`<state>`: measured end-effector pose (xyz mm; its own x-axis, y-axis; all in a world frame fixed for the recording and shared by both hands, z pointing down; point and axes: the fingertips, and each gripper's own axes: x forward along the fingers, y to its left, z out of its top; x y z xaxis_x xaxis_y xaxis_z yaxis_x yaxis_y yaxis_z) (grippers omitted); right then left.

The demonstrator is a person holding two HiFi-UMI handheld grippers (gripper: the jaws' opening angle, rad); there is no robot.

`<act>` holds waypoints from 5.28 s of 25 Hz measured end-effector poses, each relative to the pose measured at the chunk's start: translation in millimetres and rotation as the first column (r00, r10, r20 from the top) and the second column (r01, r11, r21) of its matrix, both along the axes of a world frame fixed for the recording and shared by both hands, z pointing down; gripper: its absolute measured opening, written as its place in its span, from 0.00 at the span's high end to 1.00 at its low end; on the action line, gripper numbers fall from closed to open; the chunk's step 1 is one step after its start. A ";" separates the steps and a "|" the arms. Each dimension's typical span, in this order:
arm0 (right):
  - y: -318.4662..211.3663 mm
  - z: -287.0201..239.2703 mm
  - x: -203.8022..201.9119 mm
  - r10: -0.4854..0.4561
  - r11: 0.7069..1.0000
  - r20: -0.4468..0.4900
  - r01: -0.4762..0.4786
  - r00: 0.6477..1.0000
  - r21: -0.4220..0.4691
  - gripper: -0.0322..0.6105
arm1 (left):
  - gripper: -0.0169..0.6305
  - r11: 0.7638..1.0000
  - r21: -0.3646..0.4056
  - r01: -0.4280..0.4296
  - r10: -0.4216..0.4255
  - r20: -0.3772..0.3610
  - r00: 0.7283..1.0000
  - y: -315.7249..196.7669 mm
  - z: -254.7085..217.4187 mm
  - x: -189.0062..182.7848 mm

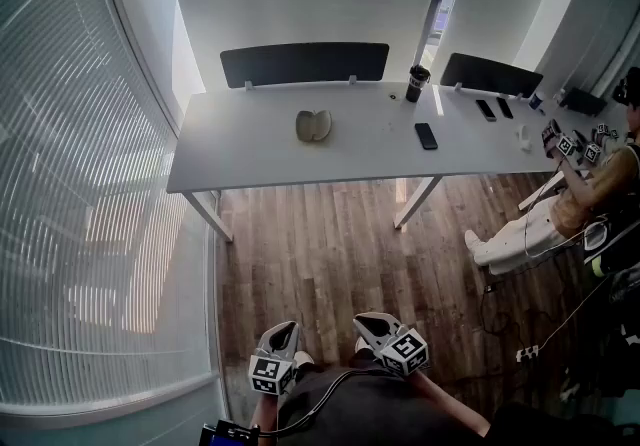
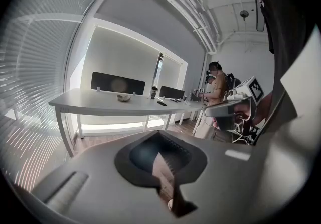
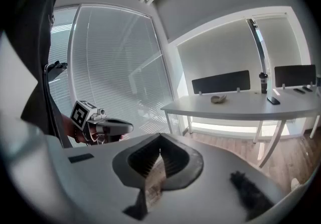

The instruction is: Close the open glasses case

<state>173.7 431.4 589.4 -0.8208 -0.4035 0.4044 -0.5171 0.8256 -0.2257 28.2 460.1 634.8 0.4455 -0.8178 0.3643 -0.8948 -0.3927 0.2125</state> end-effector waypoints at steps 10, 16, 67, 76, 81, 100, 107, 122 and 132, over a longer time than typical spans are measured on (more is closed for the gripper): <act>9.9 -2.8 -41.8 -0.027 0.999 -0.013 0.027 1.000 -0.020 0.94 | 0.96 0.995 0.014 -0.096 0.096 -0.048 0.994 5.3 -1.0 -14.9; 26.3 0.8 -78.4 -0.068 0.997 -0.025 0.067 0.997 -0.036 0.94 | 0.96 0.993 0.018 -0.114 0.115 -0.053 0.992 19.2 -0.2 -28.5; -65.2 18.8 -69.2 0.062 0.990 0.033 -0.058 0.998 -0.125 0.94 | 0.96 0.988 0.023 -0.151 0.152 -0.106 0.983 -78.0 -34.7 -15.1; -88.2 24.2 -63.1 0.057 0.989 0.021 -0.054 0.998 -0.134 0.94 | 0.96 0.986 0.005 -0.164 0.164 -0.123 0.979 -102.0 -27.0 -6.6; -107.2 25.4 -47.0 0.081 0.987 0.012 -0.079 0.997 -0.141 0.94 | 0.96 0.982 -0.019 -0.190 0.186 -0.131 0.974 -121.9 -21.3 9.0; -223.4 22.3 39.6 0.205 0.973 0.080 -0.195 0.975 -0.121 0.94 | 0.96 0.964 -0.069 -0.258 0.254 -0.063 0.965 -222.3 -18.8 85.2; -263.6 34.4 70.9 0.259 0.960 0.108 -0.243 0.960 -0.140 0.94 | 0.96 0.951 -0.087 -0.297 0.299 0.020 0.954 -241.4 -23.0 109.8; -289.1 44.5 85.4 0.309 0.947 0.114 -0.295 0.944 -0.129 0.94 | 0.96 0.979 -0.067 -0.194 0.198 0.061 0.978 -296.4 -18.5 97.4; -287.2 61.1 93.3 0.233 0.962 0.075 -0.218 0.970 -0.163 0.94 | 0.96 0.944 -0.038 -0.327 0.329 0.136 0.935 -306.0 -14.5 133.3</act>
<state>267.0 144.1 650.4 -0.7523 -0.5218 0.4023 -0.6568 0.6422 -0.3952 161.5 154.1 620.3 0.6321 -0.6292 0.4524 -0.7379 -0.6670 0.1033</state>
